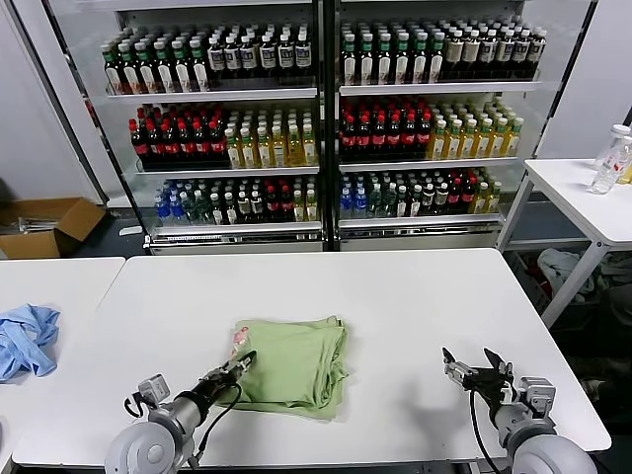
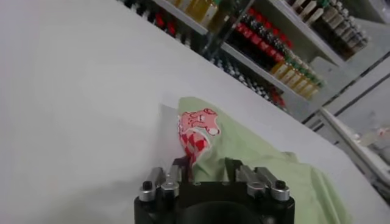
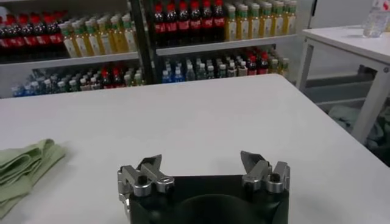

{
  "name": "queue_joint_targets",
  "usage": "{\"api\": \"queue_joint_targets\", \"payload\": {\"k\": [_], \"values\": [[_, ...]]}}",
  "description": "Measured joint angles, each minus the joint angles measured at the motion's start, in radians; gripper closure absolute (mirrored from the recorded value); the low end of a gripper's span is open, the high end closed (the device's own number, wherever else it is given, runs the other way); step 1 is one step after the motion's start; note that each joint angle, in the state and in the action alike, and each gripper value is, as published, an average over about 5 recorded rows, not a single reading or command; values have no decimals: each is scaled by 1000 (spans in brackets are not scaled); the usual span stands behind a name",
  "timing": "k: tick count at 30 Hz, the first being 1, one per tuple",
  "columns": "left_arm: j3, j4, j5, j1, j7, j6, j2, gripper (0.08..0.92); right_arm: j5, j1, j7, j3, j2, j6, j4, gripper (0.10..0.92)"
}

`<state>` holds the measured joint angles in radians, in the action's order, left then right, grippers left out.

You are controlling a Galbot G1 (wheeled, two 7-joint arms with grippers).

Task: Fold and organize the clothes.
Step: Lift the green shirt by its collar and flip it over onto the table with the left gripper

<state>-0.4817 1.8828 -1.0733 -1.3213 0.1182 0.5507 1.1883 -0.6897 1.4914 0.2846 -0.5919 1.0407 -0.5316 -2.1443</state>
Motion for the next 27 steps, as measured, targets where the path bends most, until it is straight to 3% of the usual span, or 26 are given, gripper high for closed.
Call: {"api": "queue_joint_targets", "payload": {"k": [9, 12, 20, 27], "values": [[-46, -12, -146, 12, -10, 2, 16, 850, -7, 12, 2, -15, -4, 1, -8, 203], [-67, -9, -204, 7, -12, 3, 22, 896, -11, 11, 3, -20, -7, 1, -8, 203], [-189, 1, -361, -4, 3, 16, 5, 900, -23, 1, 4, -21, -10, 1, -5, 203], [-400, -24, -451, 2, 9, 22, -88, 900, -31, -16, 1, -14, -10, 7, 3, 203]]}}
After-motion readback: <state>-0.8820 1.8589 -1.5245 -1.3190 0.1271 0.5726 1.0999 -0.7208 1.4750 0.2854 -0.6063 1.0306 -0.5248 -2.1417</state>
